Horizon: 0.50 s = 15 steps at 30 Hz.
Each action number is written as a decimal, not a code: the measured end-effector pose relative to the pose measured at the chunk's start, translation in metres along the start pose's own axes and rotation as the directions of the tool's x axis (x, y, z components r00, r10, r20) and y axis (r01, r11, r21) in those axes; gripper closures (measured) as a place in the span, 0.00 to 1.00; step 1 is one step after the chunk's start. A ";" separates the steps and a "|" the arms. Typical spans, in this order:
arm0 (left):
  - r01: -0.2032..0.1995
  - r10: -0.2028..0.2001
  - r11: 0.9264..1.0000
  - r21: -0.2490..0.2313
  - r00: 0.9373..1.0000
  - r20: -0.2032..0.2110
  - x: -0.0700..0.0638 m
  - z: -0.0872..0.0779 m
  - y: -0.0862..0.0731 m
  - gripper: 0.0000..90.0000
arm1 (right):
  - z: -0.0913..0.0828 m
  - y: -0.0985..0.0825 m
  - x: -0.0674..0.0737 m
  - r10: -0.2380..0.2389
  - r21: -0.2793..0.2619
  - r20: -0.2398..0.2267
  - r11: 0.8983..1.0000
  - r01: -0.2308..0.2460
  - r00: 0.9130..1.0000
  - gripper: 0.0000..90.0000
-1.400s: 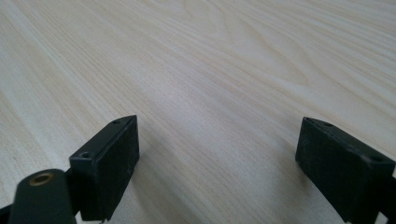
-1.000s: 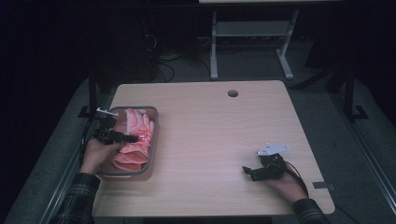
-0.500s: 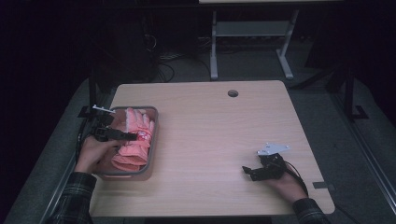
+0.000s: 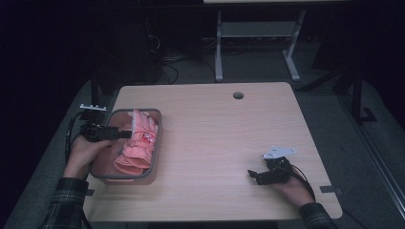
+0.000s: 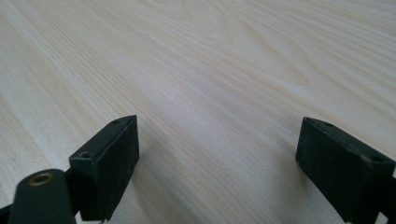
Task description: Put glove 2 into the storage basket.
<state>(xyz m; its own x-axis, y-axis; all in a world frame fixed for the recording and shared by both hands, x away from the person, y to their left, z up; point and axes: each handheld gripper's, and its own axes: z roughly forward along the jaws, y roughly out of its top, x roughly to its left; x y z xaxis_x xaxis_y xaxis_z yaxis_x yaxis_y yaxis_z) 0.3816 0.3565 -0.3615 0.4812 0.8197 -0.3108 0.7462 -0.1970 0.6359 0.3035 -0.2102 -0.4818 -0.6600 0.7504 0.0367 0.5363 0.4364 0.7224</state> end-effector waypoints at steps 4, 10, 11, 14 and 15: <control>-0.028 0.028 0.999 -0.035 1.000 0.006 -0.006 -0.007 0.003 0.19 | 0.000 0.000 0.000 0.000 0.000 0.000 1.000 0.000 1.000 0.15; -0.070 0.073 0.994 -0.083 0.997 0.033 -0.020 -0.010 0.010 0.19 | 0.000 0.000 0.000 0.000 0.000 0.000 1.000 0.000 1.000 0.15; -0.078 0.082 0.993 -0.087 0.996 0.038 -0.023 -0.010 0.011 0.19 | 0.000 0.000 0.000 0.000 0.000 0.000 1.000 0.000 1.000 0.15; -0.105 0.109 0.990 -0.098 0.993 0.045 -0.033 -0.007 0.015 0.19 | 0.000 0.000 0.000 0.000 0.000 0.000 1.000 0.000 1.000 0.15; -0.116 0.121 0.988 -0.104 0.991 0.050 -0.036 -0.006 0.016 0.19 | 0.000 0.000 0.000 0.000 0.000 0.000 1.000 0.000 1.000 0.15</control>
<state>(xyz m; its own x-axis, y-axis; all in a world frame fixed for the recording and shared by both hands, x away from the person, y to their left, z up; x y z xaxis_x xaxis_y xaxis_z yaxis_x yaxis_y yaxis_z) 0.3733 0.3275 -0.3357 0.5904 0.7620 -0.2662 0.6339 -0.2336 0.7373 0.3035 -0.2102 -0.4818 -0.6600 0.7503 0.0367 0.5362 0.4364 0.7225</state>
